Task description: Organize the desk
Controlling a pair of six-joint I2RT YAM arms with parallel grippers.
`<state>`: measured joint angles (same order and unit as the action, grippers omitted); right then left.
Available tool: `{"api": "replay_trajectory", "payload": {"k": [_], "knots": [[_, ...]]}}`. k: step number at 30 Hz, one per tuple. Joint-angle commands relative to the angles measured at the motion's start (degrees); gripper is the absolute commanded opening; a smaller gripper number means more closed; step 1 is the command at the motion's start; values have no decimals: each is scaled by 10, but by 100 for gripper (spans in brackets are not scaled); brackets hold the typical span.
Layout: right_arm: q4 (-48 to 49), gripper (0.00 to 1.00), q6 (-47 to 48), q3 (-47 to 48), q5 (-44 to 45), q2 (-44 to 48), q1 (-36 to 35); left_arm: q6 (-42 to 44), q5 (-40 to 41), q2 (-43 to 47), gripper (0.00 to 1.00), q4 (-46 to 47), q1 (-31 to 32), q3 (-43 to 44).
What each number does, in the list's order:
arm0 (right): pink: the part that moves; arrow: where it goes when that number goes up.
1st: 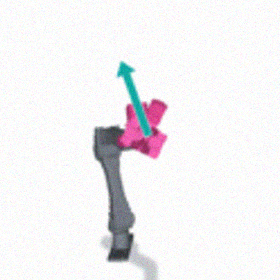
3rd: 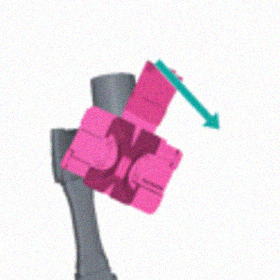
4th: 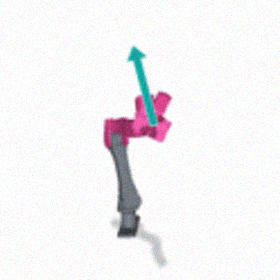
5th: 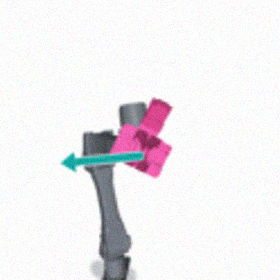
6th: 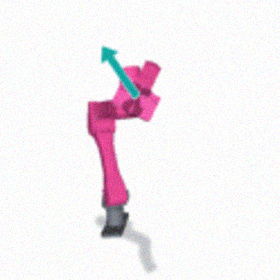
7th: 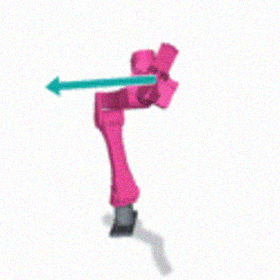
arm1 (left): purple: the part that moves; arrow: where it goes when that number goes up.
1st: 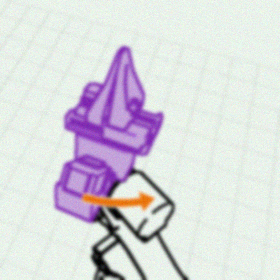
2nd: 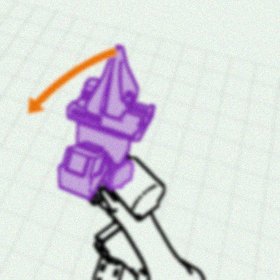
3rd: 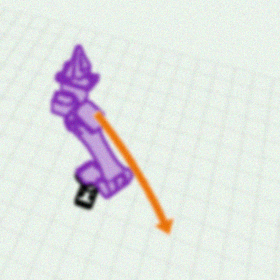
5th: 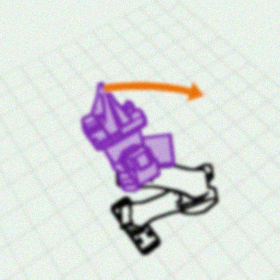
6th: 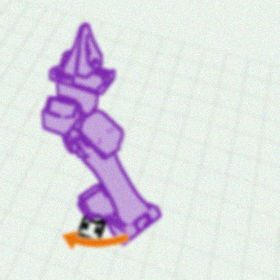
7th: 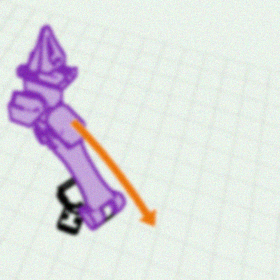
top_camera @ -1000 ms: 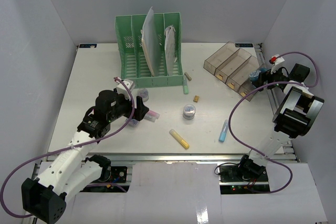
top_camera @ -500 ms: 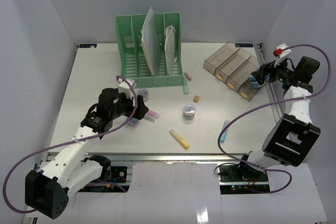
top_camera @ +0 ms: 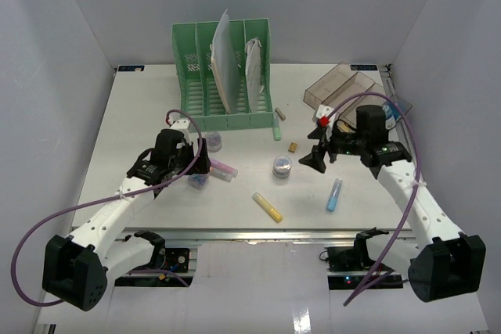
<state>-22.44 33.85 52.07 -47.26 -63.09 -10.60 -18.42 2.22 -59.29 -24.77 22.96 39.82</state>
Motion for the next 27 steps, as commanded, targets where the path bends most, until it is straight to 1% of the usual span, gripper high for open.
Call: {"api": "replay_trajectory", "payload": {"k": [1,3,5,8,11,15,18,21,27], "knots": [[42,90,-59,-23,137,-4,-72,-20,37,48,98,-21,-3,32],[18,90,-66,2,170,-37,-98,-3,30,66,98,-16,-3,20],[8,90,-76,35,222,-72,-131,17,16,90,98,-2,-3,2],[15,90,-120,60,294,-119,-190,28,1,112,98,14,-4,-16],[37,90,-177,70,314,-161,-207,31,7,123,98,17,-3,-18],[47,90,-216,93,399,-214,-231,32,17,133,98,20,-3,-23],[44,90,-232,100,405,-244,-244,32,18,131,98,18,-3,-22],[54,90,-231,98,429,-264,-264,30,20,137,98,15,-3,-21],[44,90,-229,113,455,-310,-281,30,14,136,98,14,-3,-21]]}}
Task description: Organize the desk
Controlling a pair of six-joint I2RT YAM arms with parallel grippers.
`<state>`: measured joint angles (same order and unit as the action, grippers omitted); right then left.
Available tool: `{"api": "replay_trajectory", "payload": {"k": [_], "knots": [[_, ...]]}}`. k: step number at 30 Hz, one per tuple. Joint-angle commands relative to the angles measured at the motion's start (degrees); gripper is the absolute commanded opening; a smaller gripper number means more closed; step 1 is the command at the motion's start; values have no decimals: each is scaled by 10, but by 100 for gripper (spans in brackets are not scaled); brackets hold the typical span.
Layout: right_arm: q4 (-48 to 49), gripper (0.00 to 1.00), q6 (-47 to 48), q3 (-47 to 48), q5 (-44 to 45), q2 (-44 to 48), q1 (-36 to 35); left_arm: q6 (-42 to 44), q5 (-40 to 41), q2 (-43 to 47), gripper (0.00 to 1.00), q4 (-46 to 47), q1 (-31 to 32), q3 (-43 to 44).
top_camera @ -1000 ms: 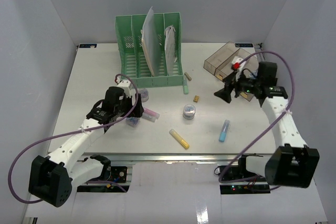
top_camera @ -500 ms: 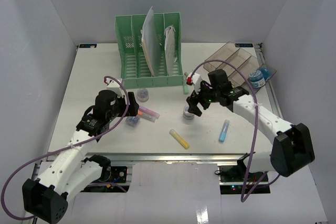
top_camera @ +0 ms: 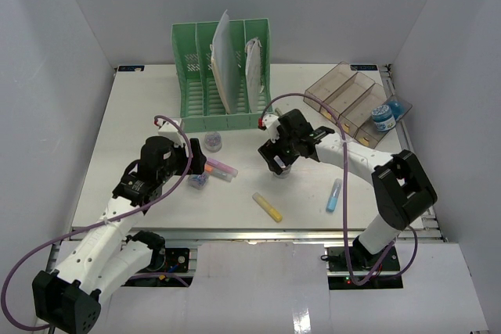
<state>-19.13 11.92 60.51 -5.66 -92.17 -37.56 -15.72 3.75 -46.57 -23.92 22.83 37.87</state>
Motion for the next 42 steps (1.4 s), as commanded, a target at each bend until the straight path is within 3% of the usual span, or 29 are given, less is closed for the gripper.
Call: {"api": "replay_trajectory", "payload": {"k": [1,4,9,13,27,30,35,42], "knots": [[10,90,-4,30,52,-26,-14,4,0,11,98,5,-2,-2],[7,90,12,33,87,-36,-24,4,5,16,98,7,-2,-2],[6,100,29,20,96,-29,-28,7,-1,15,98,7,-2,-2],[-9,84,41,22,76,-26,-28,7,2,17,98,8,-2,-1],[-52,46,82,28,12,-10,-27,9,-8,18,98,8,-2,0],[-67,32,101,51,18,-8,-26,9,-7,27,98,7,-2,-1],[-92,18,141,102,-33,13,36,11,-10,32,98,9,-2,-2],[-92,17,167,194,-119,28,223,12,-25,40,98,10,-2,-1]]}}
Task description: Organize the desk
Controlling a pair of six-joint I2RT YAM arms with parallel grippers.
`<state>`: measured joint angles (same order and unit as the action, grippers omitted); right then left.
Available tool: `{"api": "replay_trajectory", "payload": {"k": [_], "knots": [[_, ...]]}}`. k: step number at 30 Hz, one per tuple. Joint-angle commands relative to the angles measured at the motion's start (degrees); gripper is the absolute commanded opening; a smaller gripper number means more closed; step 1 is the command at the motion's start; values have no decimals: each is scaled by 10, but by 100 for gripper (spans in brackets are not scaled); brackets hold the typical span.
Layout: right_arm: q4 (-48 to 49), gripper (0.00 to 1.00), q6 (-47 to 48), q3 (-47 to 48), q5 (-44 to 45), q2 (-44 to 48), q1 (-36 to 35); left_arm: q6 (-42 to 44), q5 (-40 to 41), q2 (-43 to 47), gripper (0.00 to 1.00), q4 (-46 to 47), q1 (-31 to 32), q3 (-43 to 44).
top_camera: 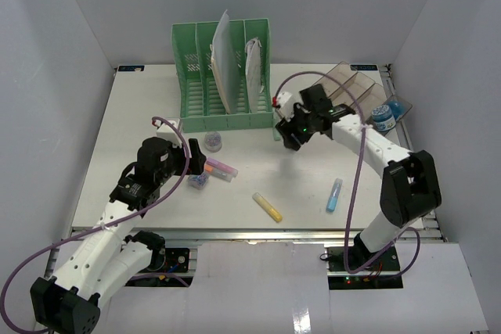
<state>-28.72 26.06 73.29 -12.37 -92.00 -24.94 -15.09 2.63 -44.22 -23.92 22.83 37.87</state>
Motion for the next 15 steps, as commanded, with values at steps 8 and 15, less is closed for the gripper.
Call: {"api": "replay_trajectory", "payload": {"k": [8,15], "knots": [[135,15,-10,129,41,-27,229,8,-24,22,98,12,-2,0],[268,12,-22,63,120,-15,224,10,-25,25,98,14,-2,0]]}}
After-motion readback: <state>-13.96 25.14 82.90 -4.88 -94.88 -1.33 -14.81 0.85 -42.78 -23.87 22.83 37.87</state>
